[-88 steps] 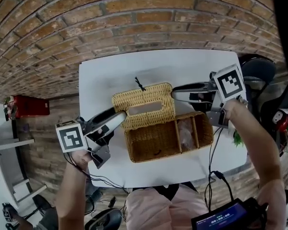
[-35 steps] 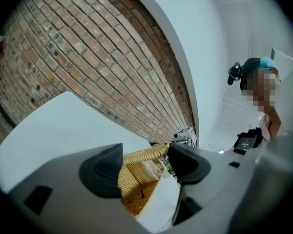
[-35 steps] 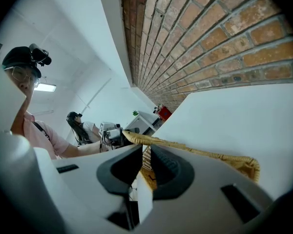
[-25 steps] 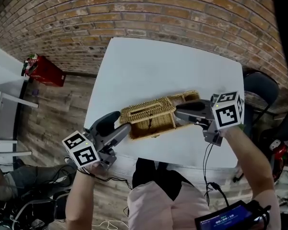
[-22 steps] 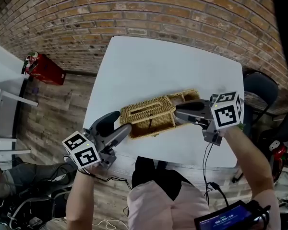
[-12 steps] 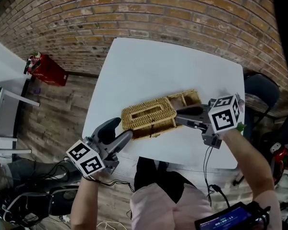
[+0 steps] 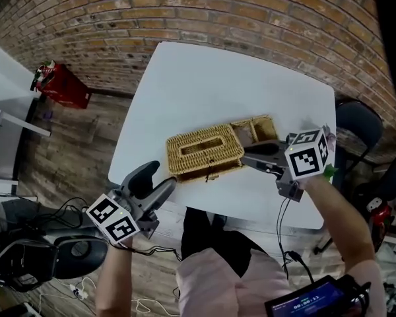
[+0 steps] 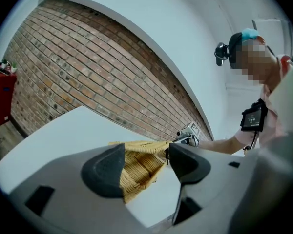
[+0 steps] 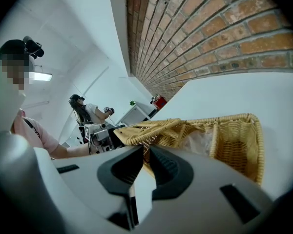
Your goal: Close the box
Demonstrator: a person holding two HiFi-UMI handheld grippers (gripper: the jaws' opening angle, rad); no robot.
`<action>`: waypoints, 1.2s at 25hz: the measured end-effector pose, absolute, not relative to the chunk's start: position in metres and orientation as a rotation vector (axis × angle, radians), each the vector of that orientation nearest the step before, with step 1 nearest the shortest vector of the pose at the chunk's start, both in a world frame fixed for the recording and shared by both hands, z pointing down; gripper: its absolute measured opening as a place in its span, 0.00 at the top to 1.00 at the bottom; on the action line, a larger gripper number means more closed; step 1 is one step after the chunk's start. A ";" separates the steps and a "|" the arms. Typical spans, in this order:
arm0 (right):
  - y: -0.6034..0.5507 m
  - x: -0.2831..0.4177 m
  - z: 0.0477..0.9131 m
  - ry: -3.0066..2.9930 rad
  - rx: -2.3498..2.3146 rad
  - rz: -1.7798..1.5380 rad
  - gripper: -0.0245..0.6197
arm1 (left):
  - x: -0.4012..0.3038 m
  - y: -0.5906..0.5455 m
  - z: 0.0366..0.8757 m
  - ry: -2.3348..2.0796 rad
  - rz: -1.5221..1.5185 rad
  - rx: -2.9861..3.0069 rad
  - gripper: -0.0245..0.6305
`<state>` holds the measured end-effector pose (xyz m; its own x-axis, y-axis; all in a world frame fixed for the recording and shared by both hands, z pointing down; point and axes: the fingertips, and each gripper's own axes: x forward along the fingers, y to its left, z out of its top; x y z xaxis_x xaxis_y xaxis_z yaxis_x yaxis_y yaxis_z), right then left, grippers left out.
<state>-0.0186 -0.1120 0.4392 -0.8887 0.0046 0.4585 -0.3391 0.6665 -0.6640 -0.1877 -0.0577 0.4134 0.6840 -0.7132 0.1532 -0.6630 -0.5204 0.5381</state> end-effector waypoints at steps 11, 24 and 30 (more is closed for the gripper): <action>-0.116 -0.008 0.444 -2.448 0.342 1.073 0.92 | -0.192 -0.058 0.408 -1.078 -0.166 2.325 0.52; -0.128 -0.008 0.372 -2.676 0.617 0.766 0.91 | -0.164 -0.073 0.331 -1.307 -0.185 2.450 0.58; -0.130 -0.009 0.285 -2.789 1.106 0.363 0.95 | -0.135 -0.090 0.257 -1.665 -0.159 2.505 0.84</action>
